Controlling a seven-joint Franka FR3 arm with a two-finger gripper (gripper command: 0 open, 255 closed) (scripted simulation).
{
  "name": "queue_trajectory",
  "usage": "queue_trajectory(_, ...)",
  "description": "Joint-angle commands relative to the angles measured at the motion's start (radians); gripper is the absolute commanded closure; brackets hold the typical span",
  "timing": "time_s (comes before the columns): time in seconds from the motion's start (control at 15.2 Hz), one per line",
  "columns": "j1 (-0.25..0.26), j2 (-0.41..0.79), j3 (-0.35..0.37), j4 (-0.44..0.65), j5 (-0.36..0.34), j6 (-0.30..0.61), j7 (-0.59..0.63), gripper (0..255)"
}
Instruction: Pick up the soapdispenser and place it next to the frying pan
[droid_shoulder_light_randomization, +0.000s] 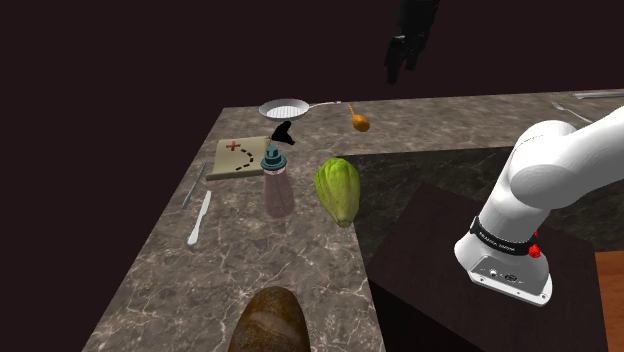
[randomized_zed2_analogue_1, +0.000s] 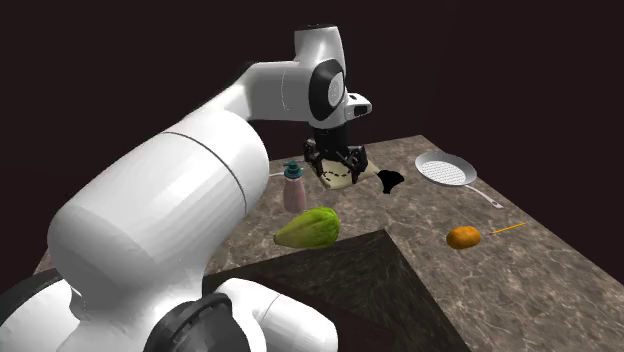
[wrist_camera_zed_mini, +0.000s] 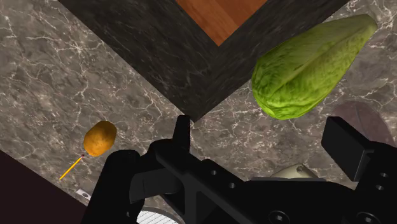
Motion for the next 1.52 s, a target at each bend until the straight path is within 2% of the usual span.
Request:
queue_trajectory(0.0, 0.0, 0.0, 0.0, 0.0, 0.0, 0.0, 0.0, 0)
queue_trajectory(0.4, 0.026, 0.174, 0.094, 0.048, 0.026, 0.102, 0.084, 0)
queue_trajectory(0.79, 0.041, 0.371, 0.187, 0.137, 0.02, 0.183, 0.172, 0)
queue_trajectory(1.12, 0.051, 0.548, 0.26, 0.241, -0.016, 0.228, 0.252, 0)
queue_trajectory(1.45, 0.07, 0.74, 0.322, 0.374, -0.083, 0.246, 0.339, 0)
